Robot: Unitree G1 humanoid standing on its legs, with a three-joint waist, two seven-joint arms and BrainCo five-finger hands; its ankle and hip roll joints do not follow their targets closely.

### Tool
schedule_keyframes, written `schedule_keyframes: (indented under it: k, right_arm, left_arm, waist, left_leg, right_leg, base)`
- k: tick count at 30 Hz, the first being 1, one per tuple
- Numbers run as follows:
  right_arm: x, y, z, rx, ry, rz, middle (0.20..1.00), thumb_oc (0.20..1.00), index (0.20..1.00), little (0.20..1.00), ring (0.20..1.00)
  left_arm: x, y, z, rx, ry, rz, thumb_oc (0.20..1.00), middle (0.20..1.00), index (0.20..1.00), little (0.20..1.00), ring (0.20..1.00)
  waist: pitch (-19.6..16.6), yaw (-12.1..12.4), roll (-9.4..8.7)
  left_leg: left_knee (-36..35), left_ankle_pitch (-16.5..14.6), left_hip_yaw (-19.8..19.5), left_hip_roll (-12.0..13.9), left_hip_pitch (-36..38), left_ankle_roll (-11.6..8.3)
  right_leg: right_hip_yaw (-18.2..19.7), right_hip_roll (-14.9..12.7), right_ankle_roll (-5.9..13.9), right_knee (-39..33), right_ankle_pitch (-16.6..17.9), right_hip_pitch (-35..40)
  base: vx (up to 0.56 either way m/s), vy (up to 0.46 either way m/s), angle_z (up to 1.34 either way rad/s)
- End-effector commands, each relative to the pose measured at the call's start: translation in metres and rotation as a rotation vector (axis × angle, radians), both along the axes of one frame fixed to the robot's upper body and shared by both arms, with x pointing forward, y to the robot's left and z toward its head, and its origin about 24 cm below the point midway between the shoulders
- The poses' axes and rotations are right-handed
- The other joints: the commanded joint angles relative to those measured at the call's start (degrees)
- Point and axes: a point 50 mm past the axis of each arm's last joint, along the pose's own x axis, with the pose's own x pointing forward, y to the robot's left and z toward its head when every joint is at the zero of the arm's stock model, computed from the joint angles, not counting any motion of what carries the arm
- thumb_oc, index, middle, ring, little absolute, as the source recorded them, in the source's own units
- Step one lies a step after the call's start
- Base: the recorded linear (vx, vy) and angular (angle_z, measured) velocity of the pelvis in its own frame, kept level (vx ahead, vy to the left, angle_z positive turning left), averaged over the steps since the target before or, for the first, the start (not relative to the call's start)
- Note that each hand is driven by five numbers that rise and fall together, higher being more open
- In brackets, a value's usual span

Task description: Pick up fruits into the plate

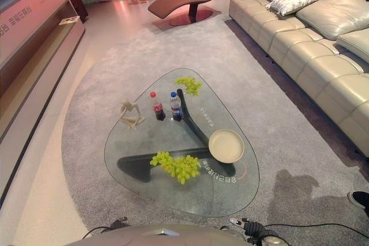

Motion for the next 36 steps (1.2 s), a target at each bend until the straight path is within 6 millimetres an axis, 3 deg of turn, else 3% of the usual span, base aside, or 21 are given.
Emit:
schedule_keyframes:
  k: [1,8,16,23,26,27,28,32,34,36]
  right_arm:
    - [0.032,0.024,0.002,0.075,-0.077,0.022,1.000,1.000,1.000,1.000,1.000]
    - [0.035,0.023,0.002,0.071,-0.076,0.027,1.000,1.000,1.000,1.000,1.000]
    - [0.041,0.024,0.004,0.073,-0.097,0.052,1.000,1.000,1.000,1.000,1.000]
    - [0.074,0.021,0.015,0.077,-0.193,0.059,1.000,1.000,1.000,1.000,1.000]
    - [0.094,0.016,0.025,0.077,-0.264,0.062,1.000,1.000,1.000,1.000,1.000]
    - [0.094,0.016,0.025,0.077,-0.264,0.062,1.000,1.000,1.000,1.000,1.000]
    - [0.107,0.011,0.032,0.073,-0.309,0.067,1.000,1.000,1.000,1.000,1.000]
    - [0.128,0.002,0.047,0.065,-0.395,0.073,1.000,1.000,1.000,1.000,1.000]
    - [0.142,-0.001,0.057,0.073,-0.462,0.066,1.000,1.000,1.000,1.000,1.000]
    - [0.149,-0.003,0.063,0.078,-0.496,0.057,1.000,1.000,1.000,1.000,1.000]
  left_arm:
    - [0.036,0.004,0.009,0.040,-0.111,-0.068,1.000,1.000,1.000,1.000,1.000]
    - [0.027,0.009,0.007,0.078,-0.024,-0.073,1.000,1.000,1.000,1.000,1.000]
    - [0.034,0.008,0.009,0.136,-0.045,-0.157,1.000,1.000,1.000,1.000,1.000]
    - [0.088,-0.004,0.029,0.201,-0.306,-0.290,1.000,1.000,1.000,1.000,1.000]
    - [0.128,-0.006,0.052,0.263,-0.493,-0.332,1.000,1.000,1.000,1.000,1.000]
    - [0.128,-0.006,0.052,0.263,-0.493,-0.332,1.000,1.000,1.000,1.000,1.000]
    - [0.154,-0.005,0.072,0.315,-0.611,-0.358,1.000,1.000,1.000,1.000,1.000]
    - [0.194,0.004,0.112,0.401,-0.799,-0.369,1.000,1.000,1.000,1.000,1.000]
    - [0.222,0.019,0.149,0.501,-0.922,-0.400,1.000,1.000,1.000,1.000,1.000]
    - [0.236,0.027,0.172,0.564,-0.988,-0.423,1.000,1.000,1.000,1.000,1.000]
  waist:
    - [3.8,1.1,-2.49]
    - [4.5,0.9,-2.49]
    - [6.0,0.4,-2.29]
    - [11.3,-0.6,-1.66]
    - [14.7,-1.4,-0.84]
    - [14.7,-1.4,-0.84]
    - [16.9,-2.1,-0.15]
    - [20.8,-3.3,1.12]
    - [23.1,-4.0,1.60]
    - [24.2,-4.3,1.84]
  left_leg:
    - [1.0,-8.4,-1.1,-6.2,3.4,3.36]
    - [1.1,-8.3,-0.9,-6.0,3.3,3.36]
    - [1.4,-8.0,-0.3,-5.7,2.0,3.20]
    - [2.2,-6.4,0.2,-4.9,-2.9,2.91]
    - [2.8,-5.2,0.0,-4.6,-5.9,2.67]
    - [2.9,-5.2,0.0,-4.6,-5.9,2.67]
    - [3.4,-4.5,-0.2,-4.5,-7.7,2.51]
    - [4.1,-3.5,-0.7,-4.8,-10.9,2.11]
    - [5.2,-2.8,-0.8,-5.0,-13.9,1.88]
    - [5.9,-2.6,-0.9,-5.2,-15.5,1.77]
  right_leg:
    - [4.7,-1.6,1.77,4.1,-4.0,0.5]
    - [5.1,-1.4,1.71,3.9,-3.8,0.3]
    - [5.9,-1.4,1.78,4.0,-3.3,-1.4]
    - [7.1,-0.8,1.33,5.3,-2.3,-7.3]
    - [7.9,-0.4,0.76,6.9,-2.0,-10.8]
    - [7.9,-0.4,0.76,6.9,-2.0,-10.9]
    - [8.4,0.0,0.36,8.2,-2.0,-13.1]
    - [9.9,0.5,-0.14,10.6,-2.4,-17.2]
    - [10.5,0.8,-0.39,12.6,-2.4,-20.8]
    - [10.8,1.0,-0.49,13.9,-2.4,-22.8]
  base:
    - [0.00,0.000,0.00]
    - [0.00,0.000,0.00]
    - [-0.01,-0.003,0.00]
    - [-0.09,-0.024,-0.04]
    - [-0.09,0.004,-0.04]
    - [-0.10,0.044,-0.04]
    - [-0.07,0.055,-0.03]
    - [-0.09,0.067,-0.16]
    - [-0.11,0.028,-0.18]
    - [-0.07,0.014,-0.18]
